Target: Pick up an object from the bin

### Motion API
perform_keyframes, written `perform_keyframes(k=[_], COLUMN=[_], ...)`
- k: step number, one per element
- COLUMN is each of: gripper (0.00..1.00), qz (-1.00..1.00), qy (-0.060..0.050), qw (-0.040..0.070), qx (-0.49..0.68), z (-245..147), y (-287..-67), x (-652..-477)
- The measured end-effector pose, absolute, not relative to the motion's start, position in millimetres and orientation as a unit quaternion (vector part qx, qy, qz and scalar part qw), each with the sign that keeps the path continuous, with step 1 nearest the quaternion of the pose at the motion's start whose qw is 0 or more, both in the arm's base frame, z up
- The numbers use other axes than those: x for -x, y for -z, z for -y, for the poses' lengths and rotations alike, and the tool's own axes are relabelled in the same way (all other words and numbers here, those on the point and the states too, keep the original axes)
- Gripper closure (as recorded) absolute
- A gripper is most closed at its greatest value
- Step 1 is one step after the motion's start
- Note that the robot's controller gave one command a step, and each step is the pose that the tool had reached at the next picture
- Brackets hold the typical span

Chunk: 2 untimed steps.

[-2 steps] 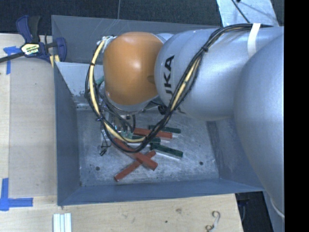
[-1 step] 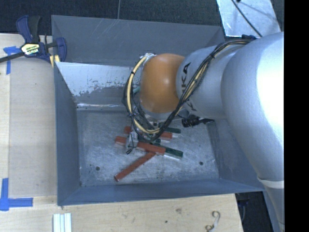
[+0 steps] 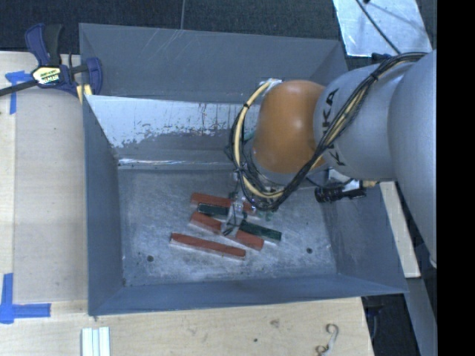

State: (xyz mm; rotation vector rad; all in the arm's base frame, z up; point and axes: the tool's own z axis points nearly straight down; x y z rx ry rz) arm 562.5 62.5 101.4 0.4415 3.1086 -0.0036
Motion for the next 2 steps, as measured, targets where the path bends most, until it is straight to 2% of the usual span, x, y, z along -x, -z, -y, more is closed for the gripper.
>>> perform_keyframes(k=[1, 2], gripper=[0.00, 0.00], qz=[-0.986, -0.971], qy=[0.000, 0.000], qw=[0.000, -0.002], qx=[-0.169, -0.238], z=[-54, -50], y=[-100, -70], x=[-563.5, -572.1])
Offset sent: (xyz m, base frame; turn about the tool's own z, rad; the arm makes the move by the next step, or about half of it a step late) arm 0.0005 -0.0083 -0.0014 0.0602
